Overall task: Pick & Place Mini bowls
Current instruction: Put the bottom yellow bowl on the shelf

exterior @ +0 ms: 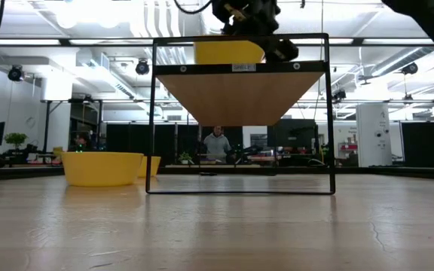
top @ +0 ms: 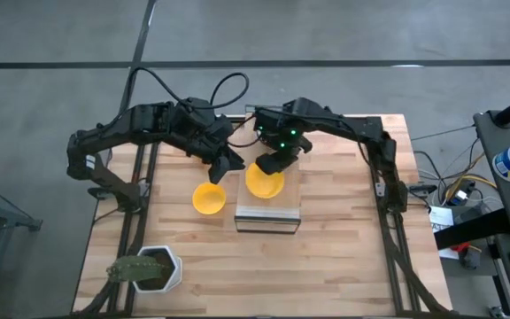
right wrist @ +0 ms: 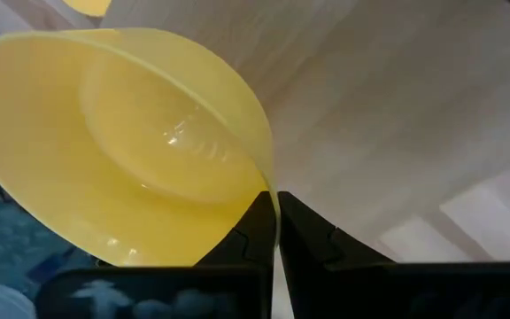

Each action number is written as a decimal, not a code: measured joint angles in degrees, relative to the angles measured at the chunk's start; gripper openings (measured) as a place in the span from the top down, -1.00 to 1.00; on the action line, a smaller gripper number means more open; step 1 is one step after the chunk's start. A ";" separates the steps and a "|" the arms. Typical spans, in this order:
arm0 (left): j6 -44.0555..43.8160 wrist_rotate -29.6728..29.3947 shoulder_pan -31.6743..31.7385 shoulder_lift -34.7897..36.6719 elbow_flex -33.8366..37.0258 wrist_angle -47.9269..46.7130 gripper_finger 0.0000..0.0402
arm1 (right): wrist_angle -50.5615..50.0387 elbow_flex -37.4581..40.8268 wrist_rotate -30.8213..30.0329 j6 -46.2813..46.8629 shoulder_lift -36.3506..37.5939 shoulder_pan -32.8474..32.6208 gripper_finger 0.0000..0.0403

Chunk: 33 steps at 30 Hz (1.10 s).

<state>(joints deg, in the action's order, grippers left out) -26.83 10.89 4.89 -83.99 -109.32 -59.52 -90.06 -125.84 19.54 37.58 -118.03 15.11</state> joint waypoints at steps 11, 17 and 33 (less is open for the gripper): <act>0.37 0.16 0.00 0.05 0.00 -3.38 0.50 | 0.06 3.72 0.90 -2.11 -1.25 0.37 0.96; 1.36 0.16 0.00 0.14 0.00 -3.35 0.50 | 0.07 6.42 1.96 -2.61 0.18 0.75 0.96; 1.25 0.18 0.00 0.16 0.00 -3.52 0.50 | 0.04 5.22 1.17 -4.62 1.84 1.18 0.75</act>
<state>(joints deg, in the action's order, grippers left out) -25.58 11.07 4.89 -83.83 -109.32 -63.05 -90.02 -120.62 20.71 32.96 -116.18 16.29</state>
